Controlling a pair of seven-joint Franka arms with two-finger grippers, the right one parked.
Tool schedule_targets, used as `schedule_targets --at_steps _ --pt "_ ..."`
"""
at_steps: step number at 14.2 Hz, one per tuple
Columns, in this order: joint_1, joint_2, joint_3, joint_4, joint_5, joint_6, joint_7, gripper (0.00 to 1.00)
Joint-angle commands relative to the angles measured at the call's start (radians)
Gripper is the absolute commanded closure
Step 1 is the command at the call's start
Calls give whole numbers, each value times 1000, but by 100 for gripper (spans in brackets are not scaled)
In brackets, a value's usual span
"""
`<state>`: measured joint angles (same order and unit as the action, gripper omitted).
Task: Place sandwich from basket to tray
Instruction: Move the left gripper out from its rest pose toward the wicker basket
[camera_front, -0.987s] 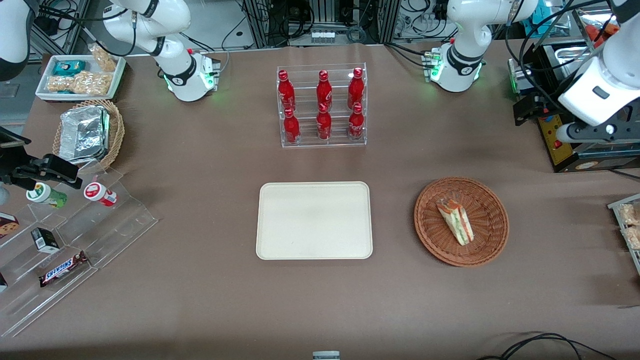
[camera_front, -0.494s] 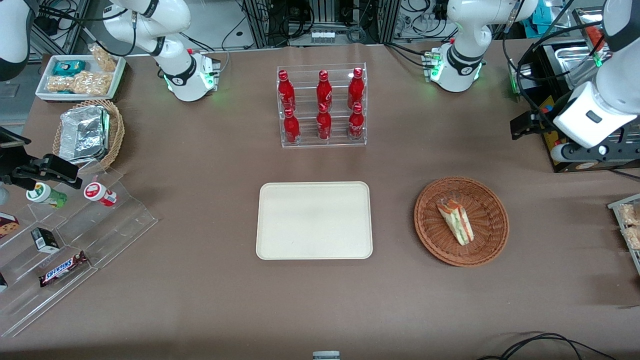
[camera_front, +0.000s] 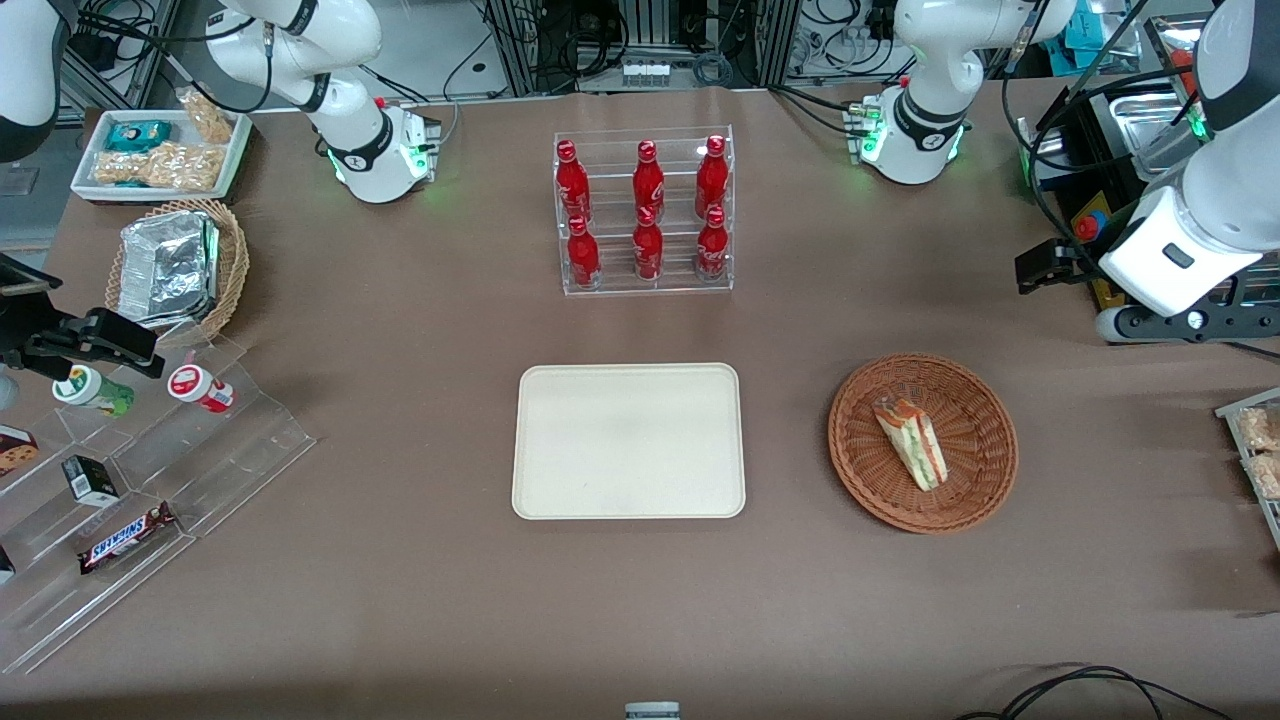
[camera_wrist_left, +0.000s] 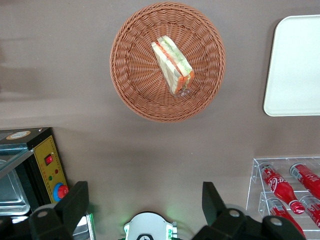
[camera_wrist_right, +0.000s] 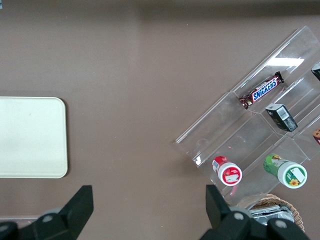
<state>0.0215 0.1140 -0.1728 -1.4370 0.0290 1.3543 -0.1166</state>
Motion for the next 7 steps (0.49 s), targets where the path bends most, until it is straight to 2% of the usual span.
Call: schedule_targets --at_steps 1,4,7 --pt "-2 -4 -4 0 2 -1 20 0" --pt "-6 -4 -10 -3 41 -7 23 0" --pt "-9 -4 -13 -5 39 -4 8 0"
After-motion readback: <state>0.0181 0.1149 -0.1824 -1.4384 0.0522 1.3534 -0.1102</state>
